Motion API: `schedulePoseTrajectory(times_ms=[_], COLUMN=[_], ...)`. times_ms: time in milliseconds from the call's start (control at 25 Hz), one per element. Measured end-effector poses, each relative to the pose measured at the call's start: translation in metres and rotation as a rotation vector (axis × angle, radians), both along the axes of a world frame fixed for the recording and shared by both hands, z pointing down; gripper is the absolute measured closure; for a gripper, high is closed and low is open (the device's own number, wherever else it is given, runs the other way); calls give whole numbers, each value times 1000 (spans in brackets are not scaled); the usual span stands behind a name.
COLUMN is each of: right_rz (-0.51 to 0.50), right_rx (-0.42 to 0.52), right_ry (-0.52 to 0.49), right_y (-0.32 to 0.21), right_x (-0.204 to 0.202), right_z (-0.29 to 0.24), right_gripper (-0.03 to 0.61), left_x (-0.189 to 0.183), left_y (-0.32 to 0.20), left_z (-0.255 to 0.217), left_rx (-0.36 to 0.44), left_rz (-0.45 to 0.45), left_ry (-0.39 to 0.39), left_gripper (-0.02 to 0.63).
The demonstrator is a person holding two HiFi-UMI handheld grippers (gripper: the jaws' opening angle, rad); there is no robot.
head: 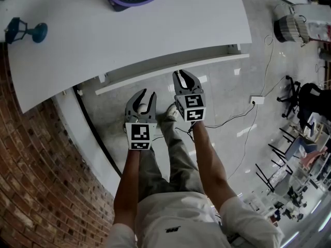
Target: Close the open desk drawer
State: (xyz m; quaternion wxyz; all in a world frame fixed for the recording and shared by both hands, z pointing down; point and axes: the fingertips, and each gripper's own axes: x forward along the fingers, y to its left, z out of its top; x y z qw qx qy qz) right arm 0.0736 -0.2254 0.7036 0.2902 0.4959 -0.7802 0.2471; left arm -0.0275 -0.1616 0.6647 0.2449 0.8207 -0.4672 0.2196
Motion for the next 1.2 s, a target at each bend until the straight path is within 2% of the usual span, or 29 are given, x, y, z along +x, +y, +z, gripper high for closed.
schedulePoseTrajectory(times_ms=[1200], right_rz=[-39], right_rx=[44], right_ry=[-6], right_y=[-55], right_x=[-14], right_z=[1], right_gripper=[500], left_x=[-2], left_y=[-44], left_z=[-6], left_rx=[42], left_rz=[-32], left_ry=[6], left_gripper=[491])
